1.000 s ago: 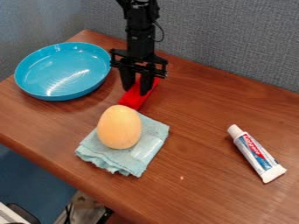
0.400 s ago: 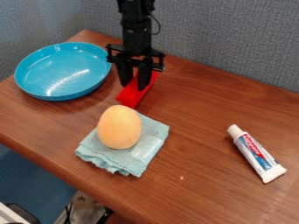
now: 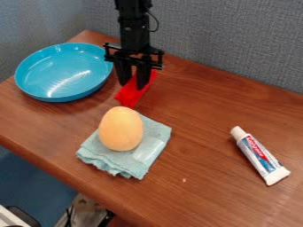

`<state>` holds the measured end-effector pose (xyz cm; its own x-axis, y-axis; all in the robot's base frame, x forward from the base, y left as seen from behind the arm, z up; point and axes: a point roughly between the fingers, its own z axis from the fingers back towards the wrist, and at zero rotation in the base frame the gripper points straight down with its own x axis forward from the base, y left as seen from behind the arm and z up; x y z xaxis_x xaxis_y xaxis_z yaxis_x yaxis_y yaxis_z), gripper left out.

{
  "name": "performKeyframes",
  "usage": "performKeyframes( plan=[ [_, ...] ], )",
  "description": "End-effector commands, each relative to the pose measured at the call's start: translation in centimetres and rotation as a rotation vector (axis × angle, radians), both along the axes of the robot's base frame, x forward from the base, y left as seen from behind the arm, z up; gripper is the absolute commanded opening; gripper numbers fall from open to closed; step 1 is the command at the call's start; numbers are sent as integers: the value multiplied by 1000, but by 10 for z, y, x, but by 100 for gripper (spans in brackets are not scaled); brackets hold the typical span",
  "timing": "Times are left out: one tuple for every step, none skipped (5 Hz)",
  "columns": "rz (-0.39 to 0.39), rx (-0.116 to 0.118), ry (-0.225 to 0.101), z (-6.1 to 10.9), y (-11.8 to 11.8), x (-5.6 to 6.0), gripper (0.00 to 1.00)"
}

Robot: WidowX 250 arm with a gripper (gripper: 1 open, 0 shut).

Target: Put the red object on the blue plate

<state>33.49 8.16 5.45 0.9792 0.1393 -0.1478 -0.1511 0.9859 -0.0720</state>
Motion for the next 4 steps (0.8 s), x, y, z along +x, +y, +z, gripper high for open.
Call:
performKeyframes(
  plan=[
    [30,23,-124,43,11,6,0],
    [35,20,-128,46,13,6,0],
    [40,18,-133,49,16,6,0],
    [55,16,-139,52,21,5,0]
  ],
)
